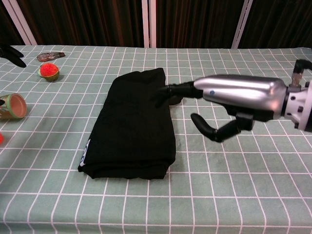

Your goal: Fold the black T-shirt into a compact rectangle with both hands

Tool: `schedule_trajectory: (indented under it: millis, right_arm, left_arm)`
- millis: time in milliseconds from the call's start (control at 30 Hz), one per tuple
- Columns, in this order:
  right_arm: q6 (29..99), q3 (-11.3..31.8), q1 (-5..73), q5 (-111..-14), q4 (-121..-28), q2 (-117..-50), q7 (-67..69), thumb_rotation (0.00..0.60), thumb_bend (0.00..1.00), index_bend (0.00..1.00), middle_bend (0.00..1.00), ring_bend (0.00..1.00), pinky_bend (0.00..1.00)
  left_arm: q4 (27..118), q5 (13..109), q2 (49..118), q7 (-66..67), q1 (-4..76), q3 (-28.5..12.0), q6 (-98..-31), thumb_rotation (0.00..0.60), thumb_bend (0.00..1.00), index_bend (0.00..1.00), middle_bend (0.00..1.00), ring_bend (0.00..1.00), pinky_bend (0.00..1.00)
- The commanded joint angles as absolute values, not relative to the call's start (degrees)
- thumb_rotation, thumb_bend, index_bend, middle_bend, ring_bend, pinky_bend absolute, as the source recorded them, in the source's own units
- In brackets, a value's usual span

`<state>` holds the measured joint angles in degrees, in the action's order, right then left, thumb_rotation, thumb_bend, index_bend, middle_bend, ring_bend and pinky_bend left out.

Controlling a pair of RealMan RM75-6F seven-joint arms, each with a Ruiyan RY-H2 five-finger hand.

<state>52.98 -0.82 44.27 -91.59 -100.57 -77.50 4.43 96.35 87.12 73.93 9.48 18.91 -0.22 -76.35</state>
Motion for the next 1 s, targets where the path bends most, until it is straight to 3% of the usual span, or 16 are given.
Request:
schedule_trajectory:
  millis: [33,200,600,767,1000]
  right_arm:
    - [48.0,4.5,47.8,-85.1,-97.2,-80.7,4.0,0.600,0.78,0.11,0.16,0.06,0.10]
    - [40.5,7.7,52.5,-76.1,-88.1,-88.0,0.4,0.600,0.78,0.11,0.15,0.06,0.10]
    - [35.9,6.1,54.1,-68.3,-81.5,-94.0,-4.8,0.600,0.78,0.10,0.15,0.06,0.10]
    - [42.9,6.6,50.9,-72.9,-87.7,-89.3,-2.7,0.600,0.71,0.10,0.15,0.06,0.10]
    - [62.5,3.3,38.6,-80.0,-99.1,-72.9,-5.9,0.600,0.50,0.08,0.15,0.06,0.10]
  left_arm:
    - [96.5,87.1,73.7,9.3,18.6,-0.5,-76.8,0.600,0.29,0.22,0.11,0.04,0.16]
    - [96.3,86.8,73.4,8.8,17.8,-0.4,-77.3,0.600,0.29,0.22,0.11,0.04,0.16]
    - [94.9,86.7,73.3,6.9,16.5,-0.3,-77.8,0.600,0.29,0.22,0.11,0.04,0.16]
    - [94.8,86.4,72.2,6.6,15.7,-0.5,-78.8,0.600,0.29,0.22,0.11,0.04,0.16]
    - [91.9,83.4,70.2,6.8,12.1,-1.5,-83.2,0.600,0.26,0.22,0.11,0.04,0.16]
